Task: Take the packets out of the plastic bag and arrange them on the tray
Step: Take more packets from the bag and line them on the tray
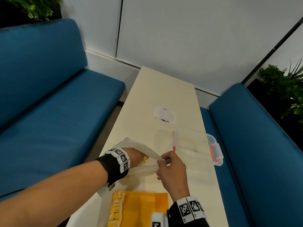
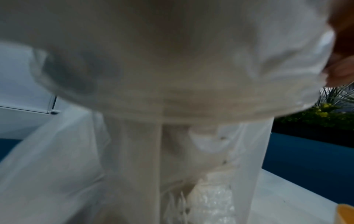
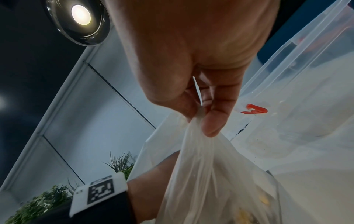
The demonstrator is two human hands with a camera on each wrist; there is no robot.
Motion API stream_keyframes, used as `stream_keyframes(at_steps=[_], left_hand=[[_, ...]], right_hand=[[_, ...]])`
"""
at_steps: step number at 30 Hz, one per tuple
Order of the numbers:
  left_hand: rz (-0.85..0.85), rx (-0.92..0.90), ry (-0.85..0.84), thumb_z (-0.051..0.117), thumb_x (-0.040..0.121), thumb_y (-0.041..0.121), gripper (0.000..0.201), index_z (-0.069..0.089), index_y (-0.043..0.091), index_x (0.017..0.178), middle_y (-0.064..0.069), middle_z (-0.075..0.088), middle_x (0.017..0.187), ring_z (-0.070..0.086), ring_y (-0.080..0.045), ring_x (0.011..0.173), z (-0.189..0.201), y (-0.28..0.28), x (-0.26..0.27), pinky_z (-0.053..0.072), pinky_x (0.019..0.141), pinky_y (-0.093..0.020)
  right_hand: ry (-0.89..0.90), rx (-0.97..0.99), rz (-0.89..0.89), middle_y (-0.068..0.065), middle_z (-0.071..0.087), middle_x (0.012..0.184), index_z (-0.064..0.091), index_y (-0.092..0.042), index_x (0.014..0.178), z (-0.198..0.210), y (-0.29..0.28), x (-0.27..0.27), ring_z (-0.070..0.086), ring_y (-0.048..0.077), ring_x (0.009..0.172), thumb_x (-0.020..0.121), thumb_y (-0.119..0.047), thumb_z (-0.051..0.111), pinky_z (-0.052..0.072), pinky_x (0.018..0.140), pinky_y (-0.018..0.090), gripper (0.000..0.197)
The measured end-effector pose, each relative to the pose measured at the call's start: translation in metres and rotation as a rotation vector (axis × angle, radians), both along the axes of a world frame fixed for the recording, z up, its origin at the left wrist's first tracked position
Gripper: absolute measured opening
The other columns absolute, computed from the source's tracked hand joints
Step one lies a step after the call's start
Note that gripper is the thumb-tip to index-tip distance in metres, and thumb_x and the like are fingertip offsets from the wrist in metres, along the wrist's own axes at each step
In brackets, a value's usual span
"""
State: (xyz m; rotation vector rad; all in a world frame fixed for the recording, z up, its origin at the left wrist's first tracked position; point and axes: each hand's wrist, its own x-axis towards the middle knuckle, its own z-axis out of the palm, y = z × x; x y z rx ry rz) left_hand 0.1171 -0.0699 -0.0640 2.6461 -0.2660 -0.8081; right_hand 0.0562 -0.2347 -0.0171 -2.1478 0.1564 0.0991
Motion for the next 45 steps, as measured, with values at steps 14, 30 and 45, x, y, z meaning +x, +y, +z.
stream_keyframes(at_steps=[14, 30, 45], left_hand=[[-0.103, -0.199, -0.26, 0.051, 0.1, 0.006, 0.038, 0.062, 0.019, 0.134, -0.001, 0.067, 0.129, 0.06, -0.013, 0.101, 0.02, 0.024, -0.024, 0.044, 0.086, -0.022], [0.651, -1.504, -0.04, 0.089, 0.073, 0.027, 0.049, 0.074, 0.025, 0.12, -0.004, 0.072, 0.125, 0.071, -0.025, 0.111, 0.031, 0.066, -0.1, 0.061, 0.083, -0.036], [0.876, -1.71, 0.277, 0.07, 0.084, -0.003, 0.052, 0.067, 0.017, 0.131, -0.018, 0.071, 0.126, 0.071, -0.034, 0.11, -0.008, 0.067, -0.171, 0.061, 0.084, -0.039]], right_hand=[[0.03, 0.016, 0.0, 0.003, 0.064, 0.083, 0.059, -0.016, 0.09, 0.006, 0.009, 0.0, 0.069, 0.027, 0.064, 0.095, -0.009, 0.06, 0.052, 0.048, 0.02, 0.009], [0.002, -0.095, -0.026, 0.0, 0.06, 0.103, 0.055, -0.024, 0.099, 0.005, -0.001, -0.009, 0.066, 0.015, 0.082, 0.09, -0.024, 0.069, 0.059, 0.068, 0.033, 0.017], [-0.288, -0.334, 0.841, -0.031, 0.033, 0.128, 0.041, -0.053, 0.133, 0.034, 0.052, -0.084, 0.049, -0.004, 0.11, 0.085, -0.041, 0.069, 0.042, 0.079, 0.006, 0.057]])
